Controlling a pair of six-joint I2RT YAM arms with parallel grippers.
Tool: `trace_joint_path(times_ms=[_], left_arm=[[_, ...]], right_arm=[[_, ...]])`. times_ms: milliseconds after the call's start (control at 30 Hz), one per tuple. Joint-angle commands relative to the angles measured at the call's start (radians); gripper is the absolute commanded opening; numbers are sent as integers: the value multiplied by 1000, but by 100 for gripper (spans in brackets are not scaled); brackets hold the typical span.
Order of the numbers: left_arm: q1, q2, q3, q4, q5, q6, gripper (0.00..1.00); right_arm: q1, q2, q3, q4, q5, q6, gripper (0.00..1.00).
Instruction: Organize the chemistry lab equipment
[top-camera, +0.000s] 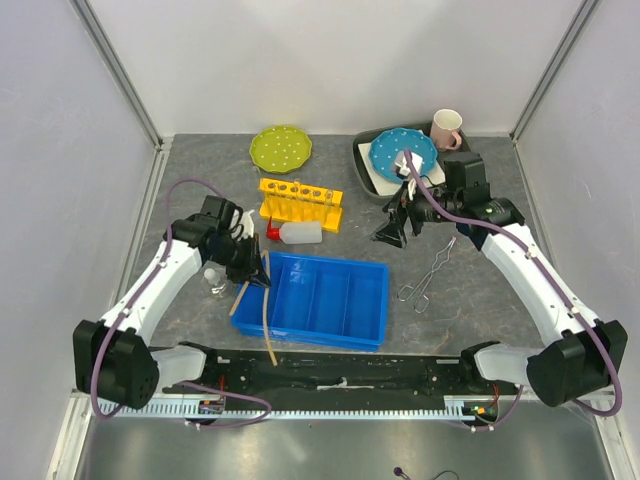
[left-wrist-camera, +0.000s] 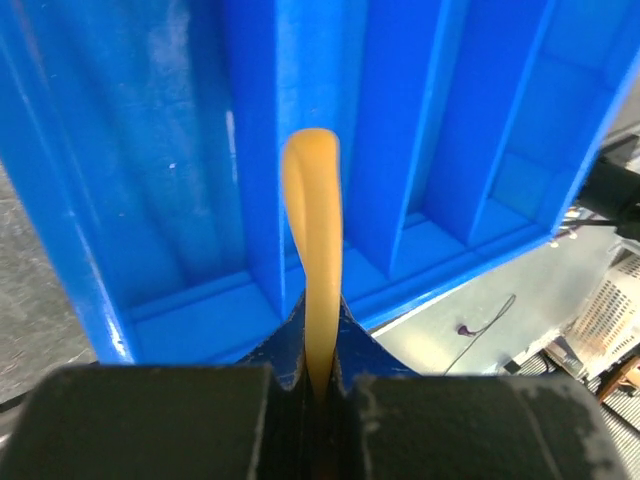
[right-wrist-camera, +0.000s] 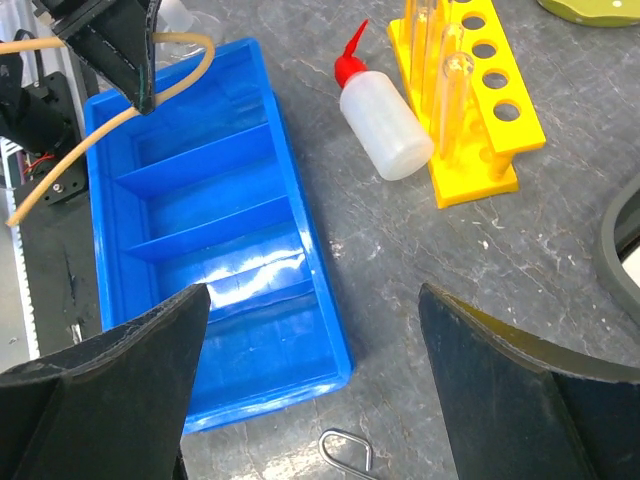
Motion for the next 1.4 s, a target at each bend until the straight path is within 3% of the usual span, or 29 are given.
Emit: trace_joint_path(times_ms=[0, 367, 467, 500, 567, 667, 1033, 1367], left_arm=[[1, 64, 29, -65, -104, 60, 2], [-36, 299, 49, 7, -171, 66, 4], [-38, 349, 63, 10, -231, 63, 14], [-39, 355, 68, 10, -250, 62, 25], [-45, 362, 81, 8, -271, 54, 34], [-47, 357, 95, 5, -300, 53, 57], [-48, 267, 146, -13, -294, 28, 60], [-50, 167, 256, -95, -388, 31, 63]], right_arm=[[-26, -43, -37, 93, -29, -1, 93], [-64, -65, -85, 131, -62, 22, 93], [-68, -63, -95, 132, -65, 21, 93], [-68, -63, -97, 131, -63, 19, 93], [-68, -71, -108, 124, -63, 2, 93], [-68, -76, -115, 112, -62, -13, 93], [-68, -71, -106, 38, -36, -82, 93], [-68, -66, -89, -26, 12, -148, 93]])
